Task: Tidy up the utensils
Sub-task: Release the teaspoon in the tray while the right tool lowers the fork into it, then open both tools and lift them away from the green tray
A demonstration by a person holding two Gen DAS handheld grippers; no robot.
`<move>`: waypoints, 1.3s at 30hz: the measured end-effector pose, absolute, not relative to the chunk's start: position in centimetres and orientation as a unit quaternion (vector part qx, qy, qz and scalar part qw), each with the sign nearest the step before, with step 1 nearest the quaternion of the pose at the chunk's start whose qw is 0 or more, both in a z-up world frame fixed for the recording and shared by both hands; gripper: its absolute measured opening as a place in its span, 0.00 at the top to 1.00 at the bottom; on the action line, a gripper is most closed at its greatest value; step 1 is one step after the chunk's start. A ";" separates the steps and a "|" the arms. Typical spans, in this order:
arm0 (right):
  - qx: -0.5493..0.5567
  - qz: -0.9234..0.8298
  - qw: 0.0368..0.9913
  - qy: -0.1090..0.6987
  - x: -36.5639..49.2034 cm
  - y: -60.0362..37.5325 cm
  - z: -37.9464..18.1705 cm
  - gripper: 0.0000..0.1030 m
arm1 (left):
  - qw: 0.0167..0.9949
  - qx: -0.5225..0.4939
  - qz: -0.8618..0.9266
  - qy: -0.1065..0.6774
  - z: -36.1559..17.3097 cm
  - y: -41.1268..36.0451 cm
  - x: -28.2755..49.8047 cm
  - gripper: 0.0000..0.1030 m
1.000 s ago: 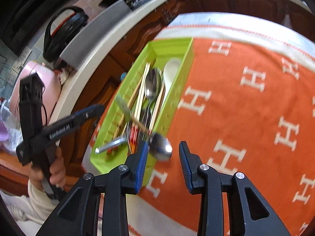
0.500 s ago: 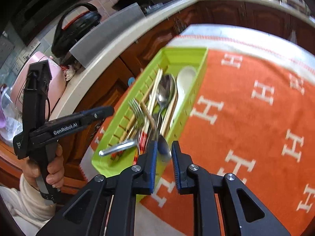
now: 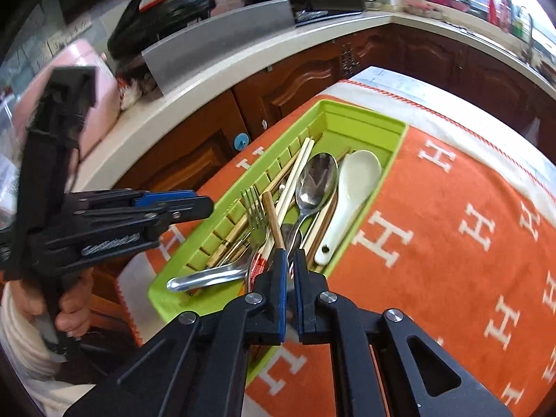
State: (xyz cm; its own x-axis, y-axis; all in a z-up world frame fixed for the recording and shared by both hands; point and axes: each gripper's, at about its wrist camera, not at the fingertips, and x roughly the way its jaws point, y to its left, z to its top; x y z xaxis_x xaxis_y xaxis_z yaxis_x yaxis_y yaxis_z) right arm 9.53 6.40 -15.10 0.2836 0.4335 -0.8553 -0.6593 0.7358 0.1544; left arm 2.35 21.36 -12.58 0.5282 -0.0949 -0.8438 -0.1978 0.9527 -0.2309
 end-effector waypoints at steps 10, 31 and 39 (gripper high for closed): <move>-0.137 0.366 0.729 0.562 12.7 10.4 -18.7 0.92 | 0.857 -0.162 0.041 0.487 -12.9 23.0 2.3 0.79; 0.098 0.238 0.766 0.589 16.5 6.3 -17.9 0.68 | 0.852 -0.169 0.043 0.493 -13.4 23.0 2.4 0.77; 0.071 0.251 0.784 0.563 15.8 6.2 -16.0 0.65 | 0.853 -0.166 0.042 0.494 -13.2 22.9 2.4 0.77</move>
State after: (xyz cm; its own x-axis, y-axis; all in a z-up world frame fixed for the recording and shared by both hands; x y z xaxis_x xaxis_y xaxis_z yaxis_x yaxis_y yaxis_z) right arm 15.77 6.20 -16.04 0.2405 0.4746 -0.8467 -0.3140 0.8634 0.3948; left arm 2.44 22.91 -13.21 0.5092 -0.0932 -0.8556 -0.2353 0.9412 -0.2425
